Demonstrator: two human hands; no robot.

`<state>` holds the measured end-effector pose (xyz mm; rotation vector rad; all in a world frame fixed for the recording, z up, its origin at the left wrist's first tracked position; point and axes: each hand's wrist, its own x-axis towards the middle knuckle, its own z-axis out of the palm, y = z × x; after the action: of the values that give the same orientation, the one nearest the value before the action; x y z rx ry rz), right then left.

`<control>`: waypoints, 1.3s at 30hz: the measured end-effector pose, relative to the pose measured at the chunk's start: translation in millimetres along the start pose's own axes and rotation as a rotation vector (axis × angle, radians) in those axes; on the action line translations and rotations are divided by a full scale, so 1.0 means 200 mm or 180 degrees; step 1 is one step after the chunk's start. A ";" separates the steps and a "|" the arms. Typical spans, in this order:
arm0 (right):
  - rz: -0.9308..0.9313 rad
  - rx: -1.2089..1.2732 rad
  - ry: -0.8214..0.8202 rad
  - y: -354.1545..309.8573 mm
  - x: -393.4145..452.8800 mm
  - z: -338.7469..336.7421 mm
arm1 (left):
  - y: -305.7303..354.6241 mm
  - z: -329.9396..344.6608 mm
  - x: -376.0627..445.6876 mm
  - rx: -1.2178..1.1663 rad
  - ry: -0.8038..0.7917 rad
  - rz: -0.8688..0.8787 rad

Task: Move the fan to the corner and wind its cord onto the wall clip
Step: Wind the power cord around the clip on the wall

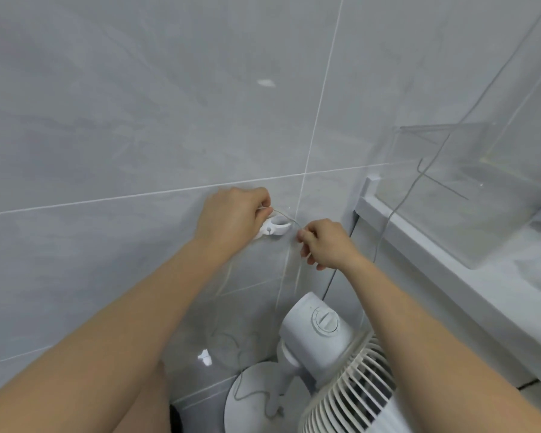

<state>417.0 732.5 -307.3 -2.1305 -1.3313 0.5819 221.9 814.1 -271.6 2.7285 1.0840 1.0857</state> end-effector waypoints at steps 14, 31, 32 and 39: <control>-0.0153 0.0135 0.0092 -0.02 0.13 -0.02 | -0.16 -0.01 -0.11 0.0109 0.0372 -0.0121; 0.0053 0.0186 -0.1380 -0.06 0.03 0.06 | -0.14 0.26 -0.34 -0.0142 -0.0026 -0.0938; 0.0056 0.0158 -0.1417 -0.06 0.03 0.07 | -0.13 0.28 -0.34 -0.0258 -0.0060 -0.1071; -0.0039 -0.0056 -0.1823 -0.03 0.08 0.13 | -0.11 0.37 -0.32 -0.1394 0.0039 -0.1716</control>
<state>403.7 755.0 -324.5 -2.0432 -1.6380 1.2446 221.7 809.2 -371.9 1.9414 1.2897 1.0825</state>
